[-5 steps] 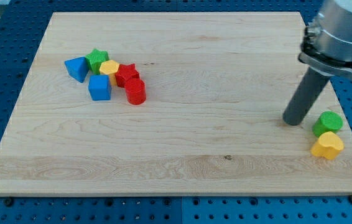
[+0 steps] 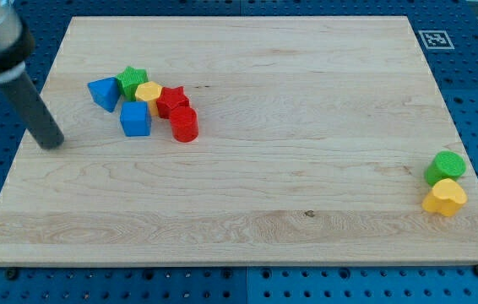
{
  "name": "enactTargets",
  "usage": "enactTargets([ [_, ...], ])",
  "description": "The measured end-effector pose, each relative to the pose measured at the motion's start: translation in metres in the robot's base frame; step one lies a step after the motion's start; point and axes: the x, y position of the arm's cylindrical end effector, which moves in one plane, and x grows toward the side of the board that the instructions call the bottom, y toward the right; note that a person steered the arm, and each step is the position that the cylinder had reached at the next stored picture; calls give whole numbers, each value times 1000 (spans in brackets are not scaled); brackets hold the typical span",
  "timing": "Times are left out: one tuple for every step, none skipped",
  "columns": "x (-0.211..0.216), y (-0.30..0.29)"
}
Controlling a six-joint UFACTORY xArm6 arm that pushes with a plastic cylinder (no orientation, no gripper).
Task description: Point your arm in between the red blocks
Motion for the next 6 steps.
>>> enactTargets([
  [-26,11],
  [-26,79],
  [-26,170],
  [-26,239],
  [-26,231],
  [-27,181],
])
